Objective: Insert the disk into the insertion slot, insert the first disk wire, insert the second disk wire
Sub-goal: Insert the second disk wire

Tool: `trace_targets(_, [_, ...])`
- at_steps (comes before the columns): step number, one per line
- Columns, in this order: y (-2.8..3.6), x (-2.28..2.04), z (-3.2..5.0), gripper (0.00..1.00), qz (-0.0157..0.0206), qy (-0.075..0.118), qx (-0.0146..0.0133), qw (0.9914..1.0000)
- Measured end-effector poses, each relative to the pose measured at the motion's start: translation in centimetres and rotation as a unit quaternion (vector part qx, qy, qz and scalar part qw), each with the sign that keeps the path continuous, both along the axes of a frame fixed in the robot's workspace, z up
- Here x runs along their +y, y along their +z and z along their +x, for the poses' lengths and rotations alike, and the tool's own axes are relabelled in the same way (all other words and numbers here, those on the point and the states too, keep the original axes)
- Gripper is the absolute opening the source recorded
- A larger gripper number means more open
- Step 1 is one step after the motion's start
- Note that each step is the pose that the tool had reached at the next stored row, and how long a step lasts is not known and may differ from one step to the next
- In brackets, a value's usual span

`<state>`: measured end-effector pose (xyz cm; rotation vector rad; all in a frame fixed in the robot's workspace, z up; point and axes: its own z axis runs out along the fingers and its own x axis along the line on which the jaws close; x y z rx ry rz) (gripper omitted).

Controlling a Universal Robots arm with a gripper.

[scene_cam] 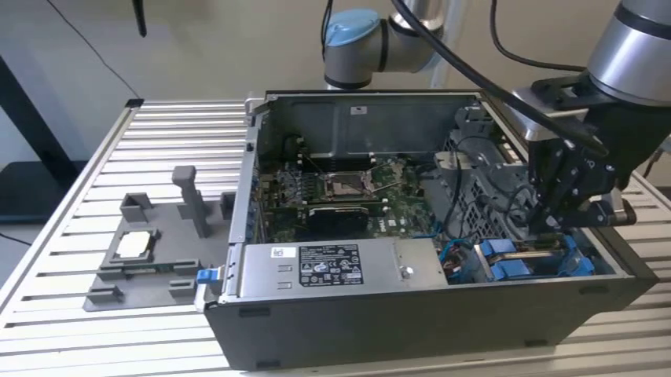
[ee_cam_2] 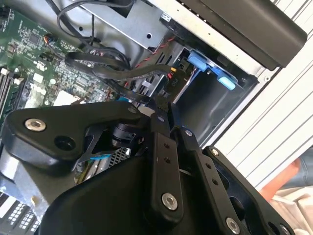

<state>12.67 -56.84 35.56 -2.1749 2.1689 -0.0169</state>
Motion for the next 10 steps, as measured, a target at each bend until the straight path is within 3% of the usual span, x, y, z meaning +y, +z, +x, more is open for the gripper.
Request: trace_targets(10, [-0.38, 0.00, 0.00, 0.16, 0.0000, 0.000, -0.0006, 1.00000])
